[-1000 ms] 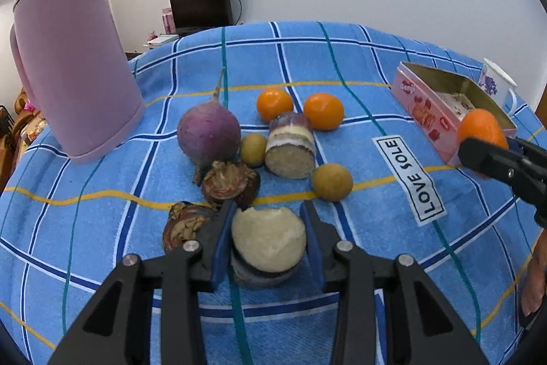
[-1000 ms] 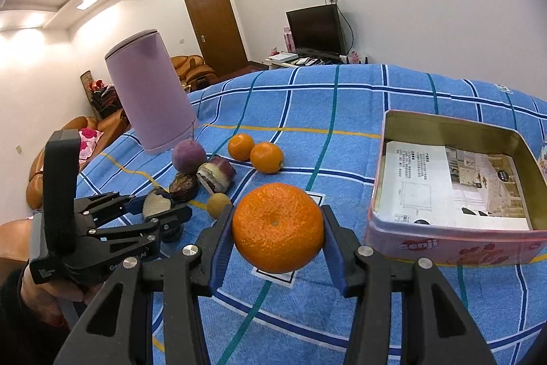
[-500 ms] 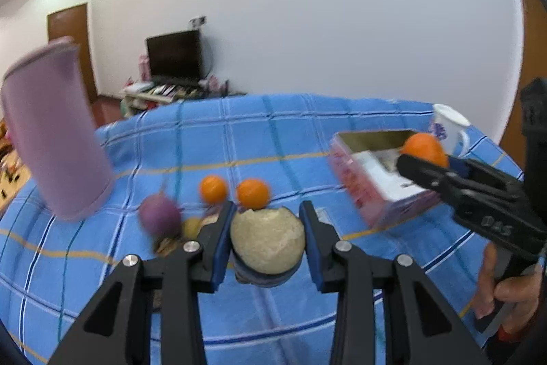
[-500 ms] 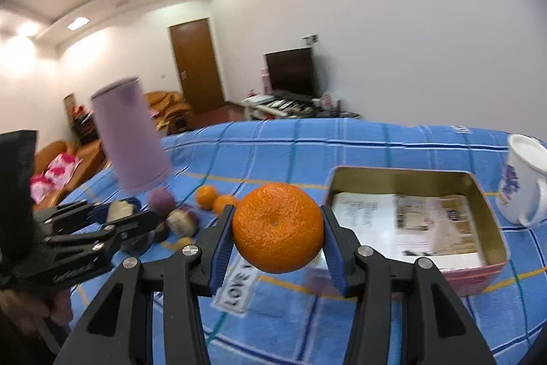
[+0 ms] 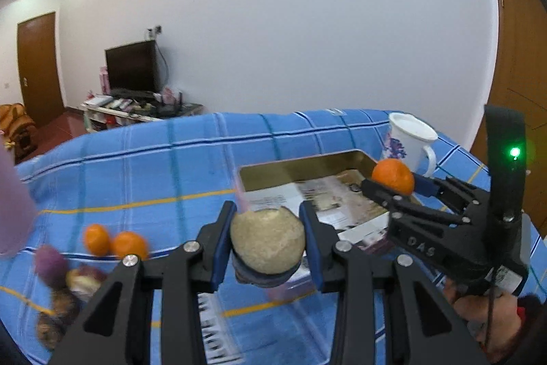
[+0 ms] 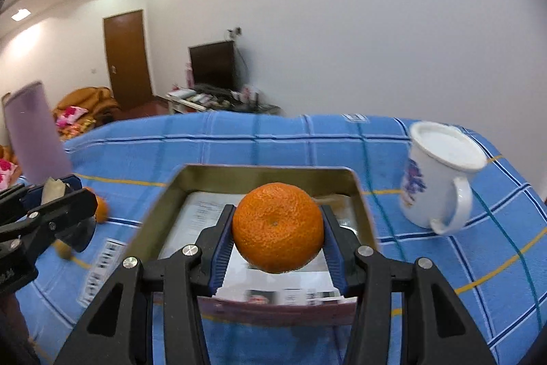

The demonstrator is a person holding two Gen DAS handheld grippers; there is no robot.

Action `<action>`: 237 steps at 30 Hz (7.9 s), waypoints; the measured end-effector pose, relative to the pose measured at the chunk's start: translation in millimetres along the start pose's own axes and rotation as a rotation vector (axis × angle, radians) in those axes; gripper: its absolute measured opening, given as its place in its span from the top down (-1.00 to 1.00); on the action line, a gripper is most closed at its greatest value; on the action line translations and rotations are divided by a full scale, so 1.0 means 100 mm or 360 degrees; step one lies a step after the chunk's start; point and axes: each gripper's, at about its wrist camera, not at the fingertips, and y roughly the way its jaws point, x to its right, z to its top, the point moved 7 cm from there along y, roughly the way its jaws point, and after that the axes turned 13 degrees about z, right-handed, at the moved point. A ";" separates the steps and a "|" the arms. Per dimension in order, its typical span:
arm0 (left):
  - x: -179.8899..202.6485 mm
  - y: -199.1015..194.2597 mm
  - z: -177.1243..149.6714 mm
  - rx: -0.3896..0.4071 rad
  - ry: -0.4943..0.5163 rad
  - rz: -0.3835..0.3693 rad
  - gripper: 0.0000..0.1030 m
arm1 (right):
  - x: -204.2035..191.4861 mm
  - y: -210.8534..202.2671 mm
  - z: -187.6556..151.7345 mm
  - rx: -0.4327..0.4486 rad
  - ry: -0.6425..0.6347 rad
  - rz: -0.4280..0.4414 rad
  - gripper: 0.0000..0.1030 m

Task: Organize fruits
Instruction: 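Carry the orange and taro slice over the pink tin with both tools, then open both tools to drop the orange and taro slice into the tin, then grasp the small yellow fruit with the right tool while the left grasps a mangosteen, then carry the yellow fruit and mangosteen over the pink tin with both tools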

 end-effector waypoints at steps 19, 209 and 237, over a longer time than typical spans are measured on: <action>0.50 0.59 -0.13 -0.0164 0.0024 -0.0019 0.23 | 0.38 0.25 -0.03 -0.0147 0.0059 -0.0045 0.03; -1.55 -0.31 -0.44 -0.0099 -0.0218 0.0471 0.12 | -1.73 0.24 0.17 0.0049 -0.0076 0.0646 0.45; -0.37 0.11 -0.11 -0.0029 -0.0065 0.0365 0.12 | -0.49 0.07 0.28 0.0128 -0.0012 0.0252 0.45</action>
